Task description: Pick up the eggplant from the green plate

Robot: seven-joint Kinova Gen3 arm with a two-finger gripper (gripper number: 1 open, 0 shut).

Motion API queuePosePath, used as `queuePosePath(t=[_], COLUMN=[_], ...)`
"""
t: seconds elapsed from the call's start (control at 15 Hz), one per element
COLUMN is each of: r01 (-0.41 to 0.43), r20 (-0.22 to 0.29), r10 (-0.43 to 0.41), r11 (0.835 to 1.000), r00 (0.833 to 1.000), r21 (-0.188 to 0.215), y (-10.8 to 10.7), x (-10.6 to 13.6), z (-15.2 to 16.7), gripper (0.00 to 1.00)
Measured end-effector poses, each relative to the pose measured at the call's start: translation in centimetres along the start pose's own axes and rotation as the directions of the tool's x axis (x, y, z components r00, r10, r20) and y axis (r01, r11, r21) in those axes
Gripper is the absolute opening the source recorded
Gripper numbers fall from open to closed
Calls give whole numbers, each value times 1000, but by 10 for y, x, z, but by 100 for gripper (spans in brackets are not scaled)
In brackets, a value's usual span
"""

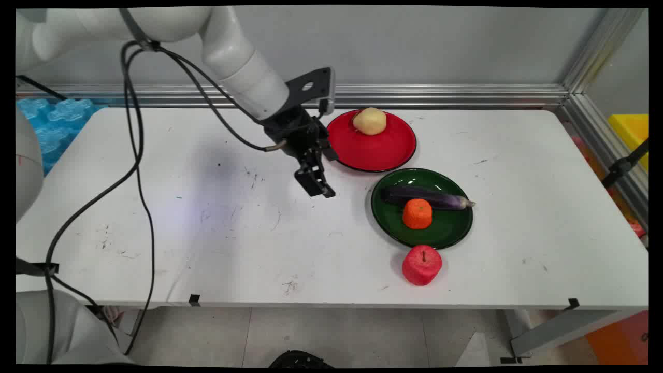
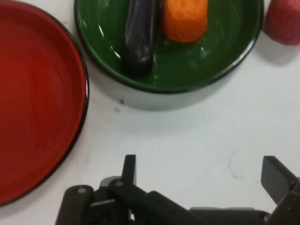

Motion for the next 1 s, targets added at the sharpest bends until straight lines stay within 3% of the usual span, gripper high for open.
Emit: queuePosePath(t=[0.67, 1.0], r01=[-50, -96], r20=[-99, -123], r10=[51, 97], r11=[999, 995], r00=[994, 988], r21=[14, 14], y=[-31, -41], x=[34, 42], z=[85, 124], gripper=[100, 100])
